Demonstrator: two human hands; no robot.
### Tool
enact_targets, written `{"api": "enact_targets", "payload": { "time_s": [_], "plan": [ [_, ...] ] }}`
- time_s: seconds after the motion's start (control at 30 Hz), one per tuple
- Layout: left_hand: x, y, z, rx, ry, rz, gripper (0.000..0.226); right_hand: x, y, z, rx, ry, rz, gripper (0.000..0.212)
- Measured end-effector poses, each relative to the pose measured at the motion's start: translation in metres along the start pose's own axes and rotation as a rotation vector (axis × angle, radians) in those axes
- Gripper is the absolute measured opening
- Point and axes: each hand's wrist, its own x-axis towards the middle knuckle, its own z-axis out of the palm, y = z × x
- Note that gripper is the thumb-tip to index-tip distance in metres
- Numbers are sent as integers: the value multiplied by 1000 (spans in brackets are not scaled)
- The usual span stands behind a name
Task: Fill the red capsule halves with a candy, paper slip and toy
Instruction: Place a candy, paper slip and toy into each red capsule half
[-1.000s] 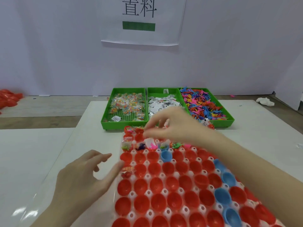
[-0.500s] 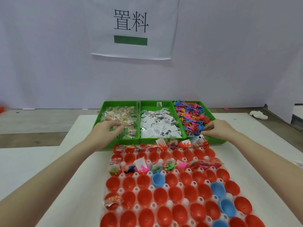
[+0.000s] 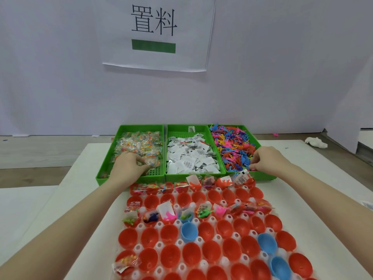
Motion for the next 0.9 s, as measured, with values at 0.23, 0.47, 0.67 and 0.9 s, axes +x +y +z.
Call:
{"api": "enact_targets", "payload": {
  "time_s": [0.23, 0.47, 0.67, 0.9],
  "plan": [
    [-4, -1, 2, -130, 87, -13, 26, 2, -3, 5, -16, 3, -27, 3],
    [-7, -2, -13, -645, 204, -191, 10, 2, -2, 4, 75, 314, 19, 18],
    [-7, -1, -17, -858, 196, -260, 24, -4, -36, -8, 448, 351, -34, 29],
    [-22, 7, -36, -1353, 164, -339, 30, -8, -95, -3, 330, 61, -269, 27]
  ]
}}
